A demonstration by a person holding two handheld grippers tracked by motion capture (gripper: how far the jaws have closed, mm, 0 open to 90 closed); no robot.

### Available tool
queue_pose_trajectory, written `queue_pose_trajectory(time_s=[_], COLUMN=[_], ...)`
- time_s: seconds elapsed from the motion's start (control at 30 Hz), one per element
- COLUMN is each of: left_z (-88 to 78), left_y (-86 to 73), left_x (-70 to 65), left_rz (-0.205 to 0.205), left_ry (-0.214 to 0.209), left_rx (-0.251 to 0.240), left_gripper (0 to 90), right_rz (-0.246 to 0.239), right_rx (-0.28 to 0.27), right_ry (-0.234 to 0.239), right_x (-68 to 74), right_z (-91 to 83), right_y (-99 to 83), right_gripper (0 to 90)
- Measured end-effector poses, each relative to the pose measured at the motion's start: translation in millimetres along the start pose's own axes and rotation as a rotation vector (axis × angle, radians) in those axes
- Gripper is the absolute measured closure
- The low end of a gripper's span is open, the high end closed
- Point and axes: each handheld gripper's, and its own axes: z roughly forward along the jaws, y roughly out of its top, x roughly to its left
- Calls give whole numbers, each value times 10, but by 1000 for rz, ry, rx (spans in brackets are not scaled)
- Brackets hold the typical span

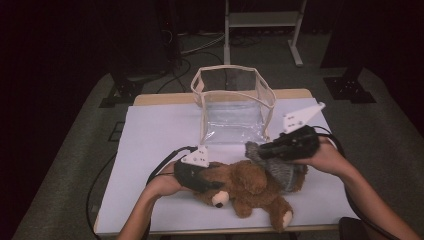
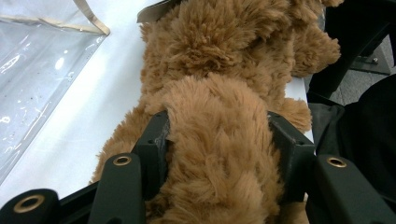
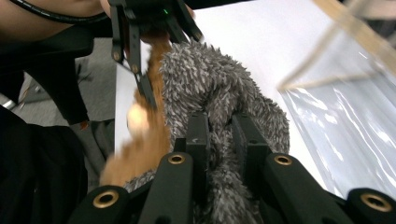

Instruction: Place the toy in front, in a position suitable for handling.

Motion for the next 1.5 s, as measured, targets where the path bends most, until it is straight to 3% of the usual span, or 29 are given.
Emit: queue_pose_trajectory(time_s=[0.1, 0.17, 0.3, 0.37, 0.47, 0.57, 0.63, 0.77, 0.83, 0.97, 1.17, 1.3, 1.5], left_z=[3, 2, -5, -17, -59, -142, -179, -145, -122, -109, -99, -108, -105], left_y=[-3, -13, -49, -56, -33, -30, -74, -161, -176, -164, -182, -216, -216], left_x=[-6, -14, -23, -19, -25, -40, -42, -64, -68, -68, -101, -119, -124], left_rz=[2, 0, -12, -21, -26, -51, -61, -49, -44, -37, -33, -30, -31], left_ry=[0, 2, -1, -7, -12, 13, 9, -14, -18, -19, -14, -12, -12], left_rx=[-5, -12, -35, -50, -65, -64, -61, -78, -91, -87, -91, -90, -100], left_gripper=[477, 475, 463, 425, 344, 256, 268, 450, 494, 501, 482, 461, 447], right_rz=[-33, -45, -44, -13, -5, -4, -1, -21, -38, -74, -131, -146, -92], right_rx=[40, 79, 151, 138, 111, 102, 101, 115, 120, 122, 134, 159, 179], right_ry=[47, 64, 103, 123, 121, 116, 115, 115, 108, 118, 159, 167, 135], right_x=[-2, 0, 16, 52, 109, 158, 183, 202, 197, 205, 300, 330, 249], right_z=[304, 477, 750, 771, 725, 684, 663, 668, 670, 740, 1090, 1153, 924], right_y=[194, 224, 78, -54, -157, -213, -230, -177, -92, 147, 382, 330, 74], right_gripper=[779, 779, 780, 782, 783, 783, 783, 782, 782, 782, 781, 781, 781])
